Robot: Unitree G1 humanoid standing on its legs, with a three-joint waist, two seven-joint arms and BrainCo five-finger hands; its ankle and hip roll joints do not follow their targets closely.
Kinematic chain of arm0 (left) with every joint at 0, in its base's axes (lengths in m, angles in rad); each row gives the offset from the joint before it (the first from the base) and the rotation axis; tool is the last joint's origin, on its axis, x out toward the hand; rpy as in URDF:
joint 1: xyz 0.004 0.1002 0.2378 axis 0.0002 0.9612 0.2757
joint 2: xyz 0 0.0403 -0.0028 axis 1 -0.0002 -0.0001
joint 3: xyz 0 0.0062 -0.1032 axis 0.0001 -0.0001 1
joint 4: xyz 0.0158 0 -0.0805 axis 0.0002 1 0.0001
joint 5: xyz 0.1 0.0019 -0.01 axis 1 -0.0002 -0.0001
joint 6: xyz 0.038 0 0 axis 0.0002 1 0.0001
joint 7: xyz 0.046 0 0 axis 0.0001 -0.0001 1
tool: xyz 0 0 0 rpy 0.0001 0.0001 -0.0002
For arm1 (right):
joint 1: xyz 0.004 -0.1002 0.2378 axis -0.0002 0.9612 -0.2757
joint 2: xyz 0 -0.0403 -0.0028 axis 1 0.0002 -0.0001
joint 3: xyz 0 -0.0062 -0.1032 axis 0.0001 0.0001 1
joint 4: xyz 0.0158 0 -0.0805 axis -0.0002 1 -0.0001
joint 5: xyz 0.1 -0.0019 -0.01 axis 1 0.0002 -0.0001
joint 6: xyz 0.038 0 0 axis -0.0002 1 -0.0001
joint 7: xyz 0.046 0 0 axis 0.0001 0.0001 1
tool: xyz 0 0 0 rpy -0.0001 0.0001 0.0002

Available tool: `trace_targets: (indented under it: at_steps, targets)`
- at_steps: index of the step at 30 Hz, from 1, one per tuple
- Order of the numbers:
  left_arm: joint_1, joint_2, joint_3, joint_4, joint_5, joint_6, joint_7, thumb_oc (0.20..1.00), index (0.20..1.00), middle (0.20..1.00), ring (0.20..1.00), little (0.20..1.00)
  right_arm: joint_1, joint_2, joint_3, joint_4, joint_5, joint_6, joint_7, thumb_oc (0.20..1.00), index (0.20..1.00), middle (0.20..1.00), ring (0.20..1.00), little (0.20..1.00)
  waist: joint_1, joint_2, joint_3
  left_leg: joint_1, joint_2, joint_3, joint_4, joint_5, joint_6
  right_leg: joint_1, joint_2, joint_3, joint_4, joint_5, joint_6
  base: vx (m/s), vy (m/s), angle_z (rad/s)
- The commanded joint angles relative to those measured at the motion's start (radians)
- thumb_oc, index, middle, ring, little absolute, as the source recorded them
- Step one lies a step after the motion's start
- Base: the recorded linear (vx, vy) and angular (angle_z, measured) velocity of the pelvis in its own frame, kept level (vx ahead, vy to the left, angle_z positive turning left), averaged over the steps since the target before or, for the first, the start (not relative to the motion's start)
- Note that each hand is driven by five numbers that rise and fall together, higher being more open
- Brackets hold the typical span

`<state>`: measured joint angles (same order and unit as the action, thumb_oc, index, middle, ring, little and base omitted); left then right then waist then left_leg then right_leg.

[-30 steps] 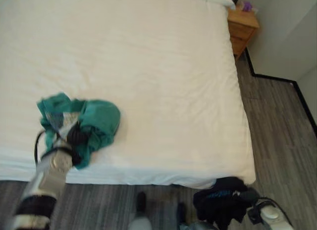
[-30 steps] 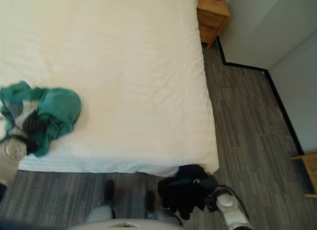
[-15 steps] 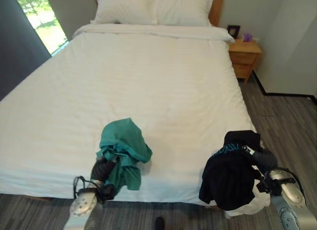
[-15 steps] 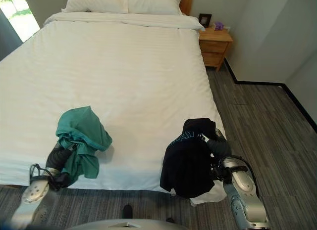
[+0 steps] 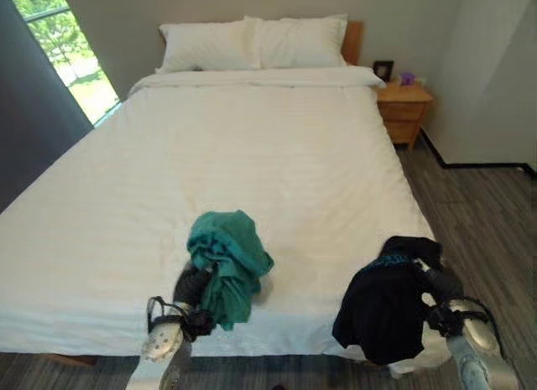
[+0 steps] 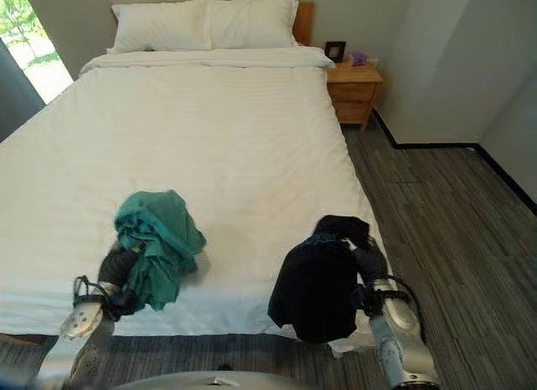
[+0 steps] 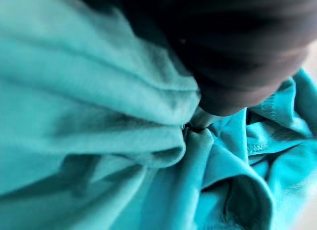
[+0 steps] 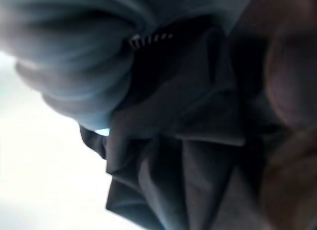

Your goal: Pick up bed clothes into laundry basket.

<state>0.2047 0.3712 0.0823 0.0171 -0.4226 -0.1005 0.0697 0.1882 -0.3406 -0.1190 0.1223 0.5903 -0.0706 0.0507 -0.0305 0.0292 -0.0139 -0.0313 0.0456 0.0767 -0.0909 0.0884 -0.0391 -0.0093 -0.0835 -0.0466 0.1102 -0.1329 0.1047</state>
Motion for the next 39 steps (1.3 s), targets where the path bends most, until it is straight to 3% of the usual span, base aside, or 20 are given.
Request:
trace_targets:
  at_steps: [1,2,3,5,7,12,13,14,17,18,22,23,24,28,31,32,33,34,36,39]
  targets:
    - [-0.119,0.009,0.111,-0.015,0.030,-0.123,0.066,0.200,0.200,0.200,0.200,0.200,-0.150,-0.048,-0.029,-0.056,0.012,-0.102,-0.025,0.200,0.200,0.200,0.200,0.200,-0.009,-0.063,0.086,0.026,0.053,0.030,0.202,-0.110,-0.041,-0.013,-0.027,-0.025,-0.098,0.165,-0.013,-0.07,-0.013,-0.30]
    - [-0.120,0.010,0.121,-0.017,0.030,-0.130,0.077,0.200,0.200,0.200,0.200,0.200,-0.163,-0.065,-0.029,-0.062,-0.018,-0.106,-0.028,0.200,0.200,0.200,0.200,0.200,0.006,-0.066,0.097,0.016,0.017,-0.056,0.216,-0.105,-0.040,-0.030,-0.021,0.010,-0.089,0.179,-0.018,-0.04,-0.056,-1.13]
    - [-0.117,0.004,0.160,-0.023,0.035,-0.141,0.101,0.200,0.200,0.200,0.200,0.200,-0.167,-0.081,-0.053,-0.066,-0.045,-0.115,-0.032,0.200,0.200,0.200,0.200,0.200,0.028,-0.075,0.105,0.004,-0.087,-0.258,0.215,-0.153,-0.011,-0.063,0.010,0.117,-0.079,0.202,-0.015,0.02,-0.064,-1.52]
    - [-0.110,0.010,0.190,-0.024,0.044,-0.151,0.106,0.200,0.200,0.200,0.200,0.200,-0.149,-0.083,-0.079,-0.074,-0.055,-0.119,-0.021,0.200,0.200,0.200,0.200,0.200,0.019,-0.072,0.102,0.004,-0.153,-0.374,0.215,-0.163,0.016,-0.088,0.050,0.214,-0.079,0.222,-0.006,0.05,-0.022,-1.71]
    - [-0.106,0.019,0.201,-0.044,0.052,-0.152,0.095,0.200,0.200,0.200,0.200,0.200,-0.124,-0.084,-0.104,-0.085,-0.063,-0.115,-0.018,0.200,0.200,0.200,0.200,0.200,0.013,-0.070,0.102,-0.001,-0.167,-0.389,0.217,-0.161,0.022,-0.099,0.069,0.268,-0.085,0.237,0.000,-0.06,0.060,-1.90]
    - [-0.100,0.058,0.210,-0.047,0.078,-0.151,0.068,0.200,0.200,0.200,0.200,0.200,-0.055,-0.041,-0.181,-0.078,-0.073,-0.122,-0.037,0.200,0.200,0.200,0.200,0.200,-0.037,-0.073,0.101,0.022,-0.130,-0.256,0.113,-0.133,0.058,-0.179,0.112,0.347,-0.107,0.317,0.047,-0.15,0.070,-1.57]
    - [-0.113,0.094,0.222,-0.059,0.093,-0.152,0.086,0.200,0.200,0.200,0.200,0.200,-0.049,-0.015,-0.172,-0.104,-0.075,-0.133,-0.046,0.200,0.200,0.200,0.200,0.200,-0.004,-0.065,0.127,0.010,-0.088,-0.149,0.111,-0.116,0.050,-0.226,0.042,0.115,-0.072,0.283,0.040,-0.29,-0.008,-2.09]
    - [-0.112,0.092,0.220,-0.062,0.089,-0.146,0.084,0.200,0.200,0.200,0.200,0.200,-0.047,-0.012,-0.164,-0.106,-0.095,-0.129,-0.051,0.200,0.200,0.200,0.200,0.200,0.015,-0.048,0.129,0.014,-0.062,-0.104,0.105,-0.119,0.045,-0.201,-0.003,-0.027,-0.044,0.232,0.023,-0.26,-0.021,-2.43]
    - [-0.113,0.075,0.213,-0.050,0.063,-0.150,0.083,0.200,0.200,0.200,0.200,0.200,-0.044,-0.014,-0.144,-0.107,-0.110,-0.121,-0.053,0.200,0.200,0.200,0.200,0.200,0.008,-0.038,0.140,0.028,-0.039,-0.040,0.082,-0.091,0.039,-0.174,-0.048,-0.107,0.012,0.204,0.012,-0.27,-0.044,-1.92]
    - [-0.120,0.046,0.187,-0.027,0.031,-0.143,0.065,0.200,0.200,0.200,0.200,0.200,-0.054,-0.007,-0.140,-0.121,-0.114,-0.118,-0.045,0.200,0.200,0.200,0.200,0.200,0.014,-0.027,0.121,0.031,-0.002,0.034,0.074,-0.088,0.033,-0.127,-0.121,-0.154,0.050,0.187,0.014,-0.19,-0.117,-0.65]
    - [-0.120,0.045,0.187,-0.026,0.031,-0.143,0.064,0.200,0.200,0.200,0.200,0.200,-0.053,-0.007,-0.141,-0.121,-0.114,-0.118,-0.045,0.200,0.200,0.200,0.200,0.200,0.018,-0.027,0.122,0.034,-0.002,0.038,0.075,-0.091,0.033,-0.126,-0.121,-0.151,0.051,0.186,0.016,-0.05,-0.067,-0.87]
    - [-0.138,0.029,0.146,-0.016,0.018,-0.127,0.054,0.200,0.200,0.200,0.200,0.200,-0.083,0.002,-0.110,-0.114,-0.117,-0.122,-0.064,0.200,0.200,0.200,0.200,0.200,0.017,-0.033,0.095,0.040,0.025,0.096,0.089,-0.103,0.018,-0.086,-0.186,-0.208,0.052,0.215,0.041,0.02,-0.394,0.08]
    - [-0.143,0.032,0.135,0.001,0.041,-0.119,0.040,0.200,0.200,0.200,0.200,0.200,-0.086,-0.008,-0.093,-0.109,-0.126,-0.112,-0.054,0.200,0.200,0.200,0.200,0.200,0.014,-0.058,0.071,0.044,0.050,0.149,0.113,-0.108,-0.004,-0.046,-0.144,-0.184,-0.052,0.196,0.052,0.01,-0.399,0.15]
    - [-0.184,0.017,0.109,0.038,0.005,-0.120,0.050,0.200,0.200,0.200,0.200,0.200,-0.080,-0.024,-0.083,-0.136,-0.125,-0.111,-0.057,0.200,0.200,0.200,0.200,0.200,-0.006,-0.066,0.071,0.039,0.104,0.149,0.145,-0.093,-0.036,-0.052,-0.090,-0.127,-0.066,0.184,0.029,0.04,-0.341,-0.71]
    - [-0.208,-0.018,0.062,0.066,-0.015,-0.113,0.038,0.200,0.200,0.200,0.200,0.200,-0.057,-0.057,-0.101,-0.164,-0.143,-0.113,-0.065,0.200,0.200,0.200,0.200,0.200,-0.025,-0.066,0.099,0.000,0.170,0.128,0.283,-0.030,-0.065,-0.012,-0.027,-0.106,-0.088,0.158,-0.015,0.01,-0.276,-0.18]
    - [-0.208,-0.035,0.039,0.064,-0.030,-0.111,0.042,0.200,0.200,0.200,0.200,0.200,-0.063,-0.065,-0.090,-0.144,-0.139,-0.116,-0.073,0.200,0.200,0.200,0.200,0.200,-0.001,-0.067,0.121,-0.037,0.110,0.007,0.331,-0.019,-0.063,-0.002,-0.019,-0.077,-0.090,0.150,-0.028,0.00,-0.129,-0.36]
    - [-0.209,-0.036,0.039,0.064,-0.030,-0.111,0.042,0.200,0.200,0.200,0.200,0.200,-0.064,-0.065,-0.090,-0.143,-0.139,-0.116,-0.073,0.200,0.200,0.200,0.200,0.200,-0.003,-0.069,0.119,-0.042,0.107,0.006,0.329,-0.013,-0.061,-0.006,-0.022,-0.079,-0.091,0.154,-0.028,0.02,-0.138,-0.59]
    - [-0.197,-0.040,0.039,0.052,-0.026,-0.109,0.038,0.200,0.200,0.200,0.200,0.200,-0.066,-0.063,-0.084,-0.138,-0.137,-0.116,-0.070,0.200,0.200,0.200,0.200,0.200,0.014,-0.076,0.121,-0.067,0.034,-0.066,0.318,-0.045,-0.048,0.001,-0.020,-0.055,-0.103,0.155,-0.030,0.05,-0.105,-0.48]
    - [-0.170,-0.044,0.042,0.047,-0.018,-0.109,0.027,0.200,0.200,0.200,0.200,0.200,-0.053,-0.057,-0.084,-0.125,-0.127,-0.112,-0.053,0.200,0.200,0.200,0.200,0.200,0.019,-0.079,0.116,-0.078,-0.013,-0.093,0.248,-0.075,-0.031,0.009,-0.014,-0.039,-0.120,0.157,-0.028,0.12,-0.109,-0.40]
    - [-0.146,-0.038,0.046,0.051,-0.007,-0.111,0.019,0.200,0.200,0.200,0.200,0.200,-0.025,-0.058,-0.073,-0.114,-0.145,-0.108,-0.034,0.200,0.200,0.200,0.200,0.200,0.038,-0.072,0.104,-0.101,-0.068,-0.133,0.158,-0.037,-0.012,0.025,0.007,-0.019,-0.140,0.157,-0.029,0.14,-0.058,-0.25]
